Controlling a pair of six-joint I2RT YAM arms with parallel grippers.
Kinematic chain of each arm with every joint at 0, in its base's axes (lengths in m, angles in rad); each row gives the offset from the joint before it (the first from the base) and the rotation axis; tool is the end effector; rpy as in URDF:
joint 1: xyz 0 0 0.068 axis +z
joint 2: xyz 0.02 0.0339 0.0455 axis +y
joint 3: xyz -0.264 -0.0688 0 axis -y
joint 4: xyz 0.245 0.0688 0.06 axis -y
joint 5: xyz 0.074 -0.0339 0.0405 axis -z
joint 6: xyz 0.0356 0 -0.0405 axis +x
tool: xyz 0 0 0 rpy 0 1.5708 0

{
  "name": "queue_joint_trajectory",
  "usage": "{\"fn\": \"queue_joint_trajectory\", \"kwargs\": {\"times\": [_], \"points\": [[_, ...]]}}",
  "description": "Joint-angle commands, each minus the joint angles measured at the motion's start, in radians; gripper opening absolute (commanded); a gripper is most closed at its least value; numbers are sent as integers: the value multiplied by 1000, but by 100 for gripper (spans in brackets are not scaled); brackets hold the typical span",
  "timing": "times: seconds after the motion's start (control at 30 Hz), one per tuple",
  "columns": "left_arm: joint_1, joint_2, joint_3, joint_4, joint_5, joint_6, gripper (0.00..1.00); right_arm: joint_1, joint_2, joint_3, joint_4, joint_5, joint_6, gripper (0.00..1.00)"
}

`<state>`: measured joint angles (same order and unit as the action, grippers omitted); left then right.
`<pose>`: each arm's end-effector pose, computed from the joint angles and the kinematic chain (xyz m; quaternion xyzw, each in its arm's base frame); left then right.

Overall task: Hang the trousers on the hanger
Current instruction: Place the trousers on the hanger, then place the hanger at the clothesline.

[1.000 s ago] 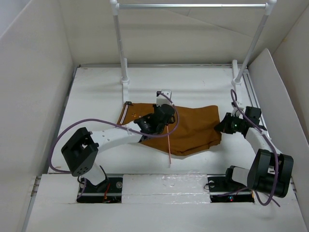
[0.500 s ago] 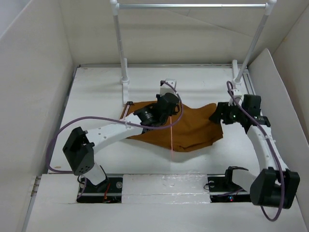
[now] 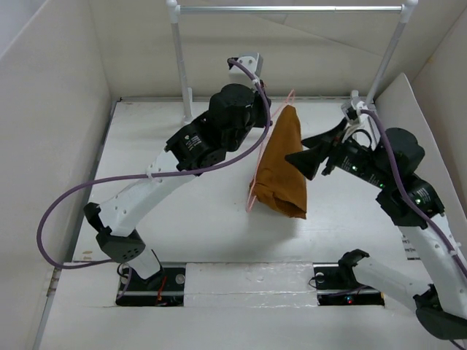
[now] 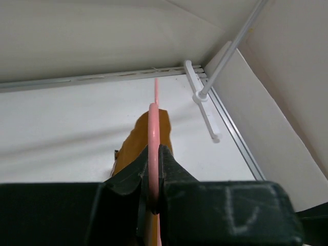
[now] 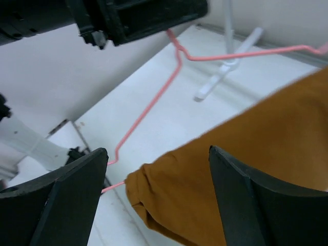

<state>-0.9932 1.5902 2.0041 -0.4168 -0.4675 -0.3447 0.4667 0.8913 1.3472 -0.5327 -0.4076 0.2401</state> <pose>0.1942 -0.2686 0.5306 0.0644 0.7051 -0.2973 0.6406 0.1312 0.0819 0.4724 -0.2179 0.6984 0.3696 0.5729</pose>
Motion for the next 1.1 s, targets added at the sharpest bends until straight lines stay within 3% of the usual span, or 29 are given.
{"fn": "queue_joint_trajectory", "kwargs": {"times": [0.0,0.17,0.23,0.37,0.43,0.47,0.5,0.57,0.7,0.73,0.8,0.83,0.87,0.97,1.07], "points": [[-4,1,50,41,39,4,0,108,58,-55,147,50,145,85],[-4,-19,21,59,63,-5,0,207,179,-91,263,113,226,85],[-4,-36,-13,78,63,-4,0,233,204,-138,385,98,264,85],[-4,-73,-74,113,61,-8,0,289,233,-190,427,206,332,79],[-4,-91,-100,130,56,-7,0,325,216,-259,506,268,376,36],[-4,-91,-100,130,52,-7,0,325,216,-260,507,268,377,36],[-4,-96,-111,133,50,-2,0,334,207,-273,557,307,384,10],[-4,-107,-119,136,49,1,0,343,178,-305,603,320,409,0],[27,-131,-143,164,61,-7,0,342,124,-333,672,352,433,0],[53,-130,-134,158,79,-11,7,330,115,-317,656,342,424,0],[64,-127,-90,150,98,-2,39,259,113,-226,555,287,390,0],[74,-128,-68,148,95,9,65,233,116,-197,538,270,378,0],[74,-125,-45,147,81,22,74,204,120,-171,495,247,349,0],[74,-118,65,127,70,64,91,55,173,-65,427,94,308,0],[74,-125,127,101,66,88,95,-92,247,27,393,-37,292,0]]}}
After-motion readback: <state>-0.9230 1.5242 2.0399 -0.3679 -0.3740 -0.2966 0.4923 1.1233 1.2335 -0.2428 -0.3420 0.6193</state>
